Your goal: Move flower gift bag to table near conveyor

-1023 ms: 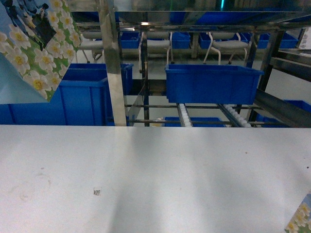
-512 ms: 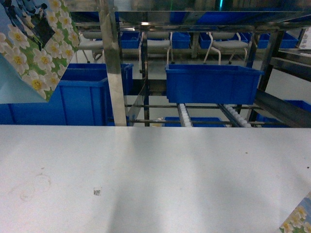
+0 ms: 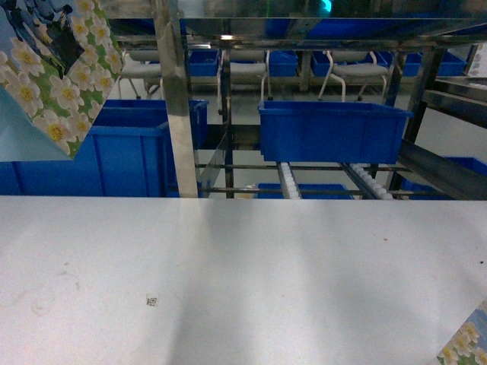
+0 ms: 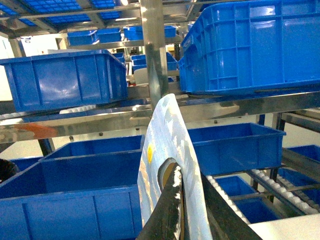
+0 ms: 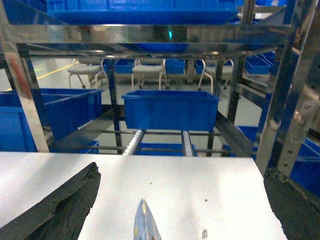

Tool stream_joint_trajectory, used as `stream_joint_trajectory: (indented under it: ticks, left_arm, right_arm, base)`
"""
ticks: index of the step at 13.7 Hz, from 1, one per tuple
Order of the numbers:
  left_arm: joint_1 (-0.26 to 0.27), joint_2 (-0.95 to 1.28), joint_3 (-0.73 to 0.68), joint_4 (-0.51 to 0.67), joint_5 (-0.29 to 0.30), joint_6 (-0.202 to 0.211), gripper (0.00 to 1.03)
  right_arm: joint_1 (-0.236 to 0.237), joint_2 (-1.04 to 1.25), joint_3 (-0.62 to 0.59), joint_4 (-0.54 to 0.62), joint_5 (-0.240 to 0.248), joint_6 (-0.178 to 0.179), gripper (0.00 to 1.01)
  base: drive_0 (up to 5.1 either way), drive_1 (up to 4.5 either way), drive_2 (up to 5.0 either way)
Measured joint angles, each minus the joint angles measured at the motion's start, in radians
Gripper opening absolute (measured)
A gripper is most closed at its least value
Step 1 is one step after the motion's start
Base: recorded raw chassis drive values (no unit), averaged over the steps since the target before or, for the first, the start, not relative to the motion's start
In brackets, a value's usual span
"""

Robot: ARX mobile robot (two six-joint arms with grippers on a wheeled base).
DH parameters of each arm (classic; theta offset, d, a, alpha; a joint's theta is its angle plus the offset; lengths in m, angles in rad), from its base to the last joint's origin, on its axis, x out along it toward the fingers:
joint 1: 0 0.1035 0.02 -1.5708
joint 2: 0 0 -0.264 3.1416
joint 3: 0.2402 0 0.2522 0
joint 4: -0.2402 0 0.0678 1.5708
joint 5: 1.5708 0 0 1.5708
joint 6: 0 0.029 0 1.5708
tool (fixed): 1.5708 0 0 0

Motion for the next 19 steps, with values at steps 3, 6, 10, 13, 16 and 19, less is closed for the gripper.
stream_joint_trajectory:
  ticks: [3,6,10,13,16,19]
  left_arm:
    - [0.000,0.000,0.000,0.000,0.000,0.000,0.03]
    - [-0.005,0.105,-0.044,0.166,-0.082,0.000,0.03]
    - [0.027,0.401,-0.024,0.381,-0.106,-0.028,0.03]
    - [0.040,0.571,-0.004,0.492,-0.150,-0.038,0.03]
    - [0.040,0.711,-0.028,0.585,-0.163,-0.054,0.03]
    - [0.028,0.813,-0.068,0.634,-0.181,-0.061,0.03]
  right_arm:
    - [0.003,-0.137,0.001,-0.179,0.013,0.002,0.98]
    - [0.003,-0.137,0.001,-0.179,0.013,0.002,0.98]
    - [0.003,-0.137,0.001,-0.179,0.013,0.002,0.98]
    - [0.003,-0.137,0.001,-0.179,0.013,0.001,0.98]
    - [0.003,-0.137,0.001,-0.179,0.013,0.002,0.98]
    - [0.003,-0.137,0.001,-0.179,0.013,0.002,0.98]
  base:
    - [0.0,0.00,0.0]
    - [0.0,0.00,0.0]
    - [0.0,0.00,0.0]
    - [0.0,0.00,0.0]
    - [0.0,0.00,0.0]
    - [0.0,0.00,0.0]
